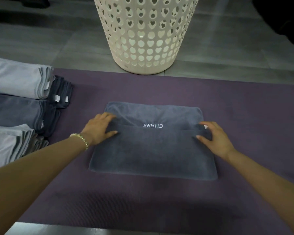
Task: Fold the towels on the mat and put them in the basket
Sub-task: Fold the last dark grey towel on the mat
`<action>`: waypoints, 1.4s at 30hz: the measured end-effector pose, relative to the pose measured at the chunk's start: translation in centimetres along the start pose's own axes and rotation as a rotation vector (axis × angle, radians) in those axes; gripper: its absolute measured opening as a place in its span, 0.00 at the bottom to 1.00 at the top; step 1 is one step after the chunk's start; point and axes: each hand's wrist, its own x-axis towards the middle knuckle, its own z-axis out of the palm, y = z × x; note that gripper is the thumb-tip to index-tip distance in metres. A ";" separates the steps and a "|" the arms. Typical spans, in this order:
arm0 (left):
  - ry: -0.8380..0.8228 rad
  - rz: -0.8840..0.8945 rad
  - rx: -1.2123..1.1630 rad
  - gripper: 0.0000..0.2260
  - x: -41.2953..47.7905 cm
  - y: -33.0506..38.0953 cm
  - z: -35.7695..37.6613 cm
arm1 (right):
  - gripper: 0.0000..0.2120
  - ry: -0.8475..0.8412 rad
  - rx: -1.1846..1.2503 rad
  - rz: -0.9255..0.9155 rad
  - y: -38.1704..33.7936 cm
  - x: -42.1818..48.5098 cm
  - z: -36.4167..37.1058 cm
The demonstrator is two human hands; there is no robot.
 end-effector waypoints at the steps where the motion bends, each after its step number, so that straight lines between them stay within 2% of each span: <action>1: -0.064 0.036 0.050 0.28 0.8 0.5 0.2 | 0.22 -0.062 -0.056 -0.013 0.0 0.9 0.4; 4: -0.200 0.065 0.149 0.28 2.5 1.6 1.2 | 0.21 -0.234 -0.197 0.045 0.2 2.3 1.4; 6: -0.192 0.042 0.134 0.27 3.0 1.5 1.9 | 0.18 -0.241 -0.255 0.067 0.5 2.7 1.5; 8: -0.191 0.024 0.102 0.22 3.4 0.7 1.9 | 0.10 -0.246 -0.261 0.080 0.8 2.8 1.2; 9: -0.208 0.028 0.081 0.17 3.6 0.2 1.8 | 0.08 -0.277 -0.169 0.111 1.1 2.7 1.0; 11: -0.254 0.039 -0.076 0.08 4.0 -1.2 0.9 | 0.06 -0.340 0.179 0.232 1.1 2.7 -0.1; 13: -0.353 -0.020 -0.357 0.06 4.1 -1.7 -1.2 | 0.07 -0.369 0.456 0.317 0.4 2.7 -2.0; 15: -0.470 -0.128 -0.629 0.04 4.2 -1.7 -3.5 | 0.07 -0.400 0.602 0.349 -0.2 3.3 -3.6; 17: -0.407 -0.189 -0.766 0.05 4.9 -2.0 -5.0 | 0.05 -0.376 0.664 0.346 -0.6 4.6 -4.5; 19: -0.221 -0.251 -0.841 0.03 6.0 -2.2 -5.2 | 0.05 -0.238 0.670 0.377 -0.5 6.6 -4.2; 22: 0.110 -0.422 -0.939 0.05 7.9 -2.1 -2.7 | 0.11 0.006 0.652 0.474 0.4 9.1 -1.8; 24: 0.204 -0.544 -0.915 0.09 8.2 -2.2 -0.5 | 0.13 0.058 0.621 0.545 0.9 9.5 0.3; 27: 0.110 -0.566 -0.718 0.10 7.6 -2.2 1.6 | 0.12 0.179 0.538 0.595 1.4 9.2 2.2; 31: 0.273 -0.522 -0.772 0.09 7.9 -3.1 1.2 | 0.11 0.265 0.592 0.592 1.6 9.9 2.3; 34: 0.309 -0.511 -0.818 0.11 9.0 -3.2 0.7 | 0.10 0.307 0.632 0.607 1.1 10.8 1.9; 38: 0.171 -0.586 -0.744 0.09 9.3 -2.9 1.4 | 0.11 0.262 0.552 0.642 0.3 11.1 1.9; 40: 0.108 -0.630 -0.775 0.13 8.7 -3.0 1.6 | 0.11 0.212 0.526 0.640 0.3 10.9 1.7; 42: 0.019 -0.645 -0.769 0.15 7.7 -3.1 1.4 | 0.15 0.145 0.463 0.625 0.6 10.1 1.4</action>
